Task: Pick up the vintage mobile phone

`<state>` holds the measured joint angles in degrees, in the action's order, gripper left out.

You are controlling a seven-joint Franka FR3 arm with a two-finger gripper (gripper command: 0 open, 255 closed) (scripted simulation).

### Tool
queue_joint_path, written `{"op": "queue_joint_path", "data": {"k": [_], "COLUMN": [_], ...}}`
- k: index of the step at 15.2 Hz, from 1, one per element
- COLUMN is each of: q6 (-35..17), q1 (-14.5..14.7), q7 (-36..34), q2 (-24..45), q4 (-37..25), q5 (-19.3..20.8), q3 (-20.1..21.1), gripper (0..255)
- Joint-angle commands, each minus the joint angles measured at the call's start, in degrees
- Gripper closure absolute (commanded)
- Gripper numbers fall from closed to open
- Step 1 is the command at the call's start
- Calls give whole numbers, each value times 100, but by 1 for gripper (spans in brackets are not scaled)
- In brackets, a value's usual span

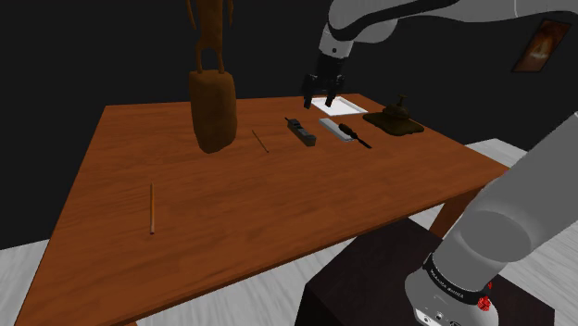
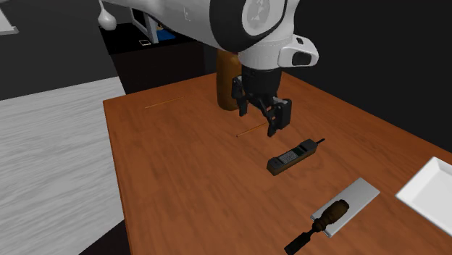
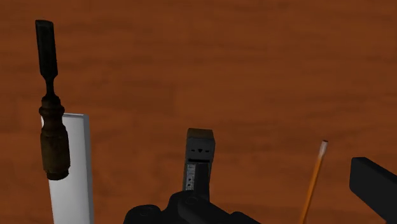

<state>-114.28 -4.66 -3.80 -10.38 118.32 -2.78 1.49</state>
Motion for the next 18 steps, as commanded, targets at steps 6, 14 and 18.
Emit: {"op": "queue_joint_path", "data": {"k": [6,14,18], "q6": [-257,-207,-295], "q1": [-125,-255,-277], "q7": [-130,-248,-263], "q2": [1472,3253,3580], "q4": [-994,-2571,-2773], "q5": [155,257,264], "q3": [-103,-258,-280], "gripper": [0,0,0]}}
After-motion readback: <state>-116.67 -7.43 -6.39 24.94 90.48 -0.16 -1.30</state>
